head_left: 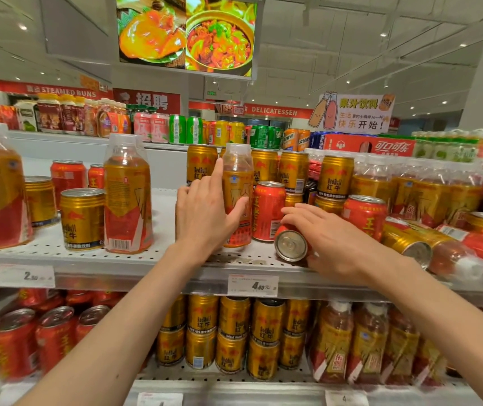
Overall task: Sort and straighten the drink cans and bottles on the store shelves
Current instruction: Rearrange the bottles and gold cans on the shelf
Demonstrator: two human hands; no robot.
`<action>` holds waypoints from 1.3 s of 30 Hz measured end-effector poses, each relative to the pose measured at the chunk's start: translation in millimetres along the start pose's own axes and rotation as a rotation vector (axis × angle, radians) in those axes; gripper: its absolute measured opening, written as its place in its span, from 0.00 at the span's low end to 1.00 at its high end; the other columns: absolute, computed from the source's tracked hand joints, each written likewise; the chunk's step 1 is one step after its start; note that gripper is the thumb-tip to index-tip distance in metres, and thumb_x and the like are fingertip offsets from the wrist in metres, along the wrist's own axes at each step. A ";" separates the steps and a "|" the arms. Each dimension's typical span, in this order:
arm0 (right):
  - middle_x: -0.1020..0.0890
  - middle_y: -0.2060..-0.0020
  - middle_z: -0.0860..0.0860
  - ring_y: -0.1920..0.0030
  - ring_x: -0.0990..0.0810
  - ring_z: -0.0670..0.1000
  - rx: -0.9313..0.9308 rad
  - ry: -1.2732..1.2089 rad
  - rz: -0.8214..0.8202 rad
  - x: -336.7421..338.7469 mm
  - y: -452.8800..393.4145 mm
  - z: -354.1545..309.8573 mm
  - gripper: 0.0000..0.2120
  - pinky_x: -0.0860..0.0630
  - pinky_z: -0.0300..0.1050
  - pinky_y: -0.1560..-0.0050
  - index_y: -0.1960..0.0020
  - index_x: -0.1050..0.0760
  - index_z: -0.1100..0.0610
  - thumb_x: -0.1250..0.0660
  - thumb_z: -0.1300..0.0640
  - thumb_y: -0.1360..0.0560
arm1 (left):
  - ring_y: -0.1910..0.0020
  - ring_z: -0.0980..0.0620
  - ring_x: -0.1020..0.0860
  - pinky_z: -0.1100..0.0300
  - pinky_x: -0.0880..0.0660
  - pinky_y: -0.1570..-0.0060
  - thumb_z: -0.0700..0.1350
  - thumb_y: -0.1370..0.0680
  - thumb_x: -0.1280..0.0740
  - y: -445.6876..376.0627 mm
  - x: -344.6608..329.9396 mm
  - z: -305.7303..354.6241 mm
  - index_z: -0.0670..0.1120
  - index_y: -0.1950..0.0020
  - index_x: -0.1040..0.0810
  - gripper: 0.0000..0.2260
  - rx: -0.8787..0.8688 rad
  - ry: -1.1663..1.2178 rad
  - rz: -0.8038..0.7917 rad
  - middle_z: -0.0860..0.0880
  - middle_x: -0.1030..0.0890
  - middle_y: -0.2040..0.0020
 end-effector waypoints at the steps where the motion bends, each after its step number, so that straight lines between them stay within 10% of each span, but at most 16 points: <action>1: 0.41 0.20 0.44 0.20 0.43 0.47 0.006 -0.010 -0.005 2.1 -0.3 0.7 0.39 0.41 0.43 0.23 0.21 0.44 0.47 0.28 0.57 0.26 | 0.42 0.47 0.22 0.47 0.31 0.38 0.66 0.21 0.40 0.1 0.2 -0.3 0.47 0.18 0.46 0.39 0.003 0.005 -0.003 0.48 0.19 0.41; 7: 0.21 0.37 0.43 0.39 0.21 0.46 -0.128 -0.366 0.189 13.8 1.3 10.9 0.35 0.23 0.44 0.37 0.29 0.33 0.50 0.23 0.45 0.31 | 0.41 0.47 0.23 0.47 0.31 0.37 0.66 0.21 0.40 0.2 -1.2 -0.7 0.47 0.18 0.46 0.38 0.002 0.024 -0.001 0.48 0.19 0.40; 16: 0.22 0.35 0.45 0.38 0.23 0.46 -0.442 -0.900 0.330 -15.1 -15.1 -0.8 0.32 0.23 0.42 0.42 0.23 0.37 0.49 0.32 0.41 0.22 | 0.41 0.47 0.23 0.48 0.30 0.39 0.64 0.20 0.41 1.5 1.8 -1.7 0.45 0.18 0.47 0.37 -0.020 0.021 -0.013 0.47 0.20 0.40; 28: 0.33 0.23 0.43 0.26 0.31 0.47 -0.487 -1.027 0.298 -25.2 2.3 -24.3 0.43 0.31 0.42 0.35 0.18 0.56 0.40 0.32 0.41 0.22 | 0.36 0.48 0.25 0.47 0.33 0.33 0.61 0.20 0.37 -0.8 12.2 -3.6 0.49 0.17 0.46 0.36 0.005 0.148 -0.106 0.48 0.21 0.35; 39: 0.24 0.35 0.37 0.38 0.23 0.36 -0.531 -1.103 0.426 -32.4 63.1 -45.2 0.25 0.24 0.39 0.37 0.27 0.32 0.41 0.31 0.44 0.22 | 0.40 0.58 0.27 0.73 0.33 0.42 0.50 0.21 0.30 66.9 53.3 3.2 0.48 0.30 0.27 0.20 -0.020 0.428 -0.030 0.52 0.22 0.38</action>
Point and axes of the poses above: each hand's wrist, its own y-axis away from the middle knuckle, its own x-axis out of the back of the hand, z = x × y, the point moved 1 cm from there along -y, towards the middle knuckle
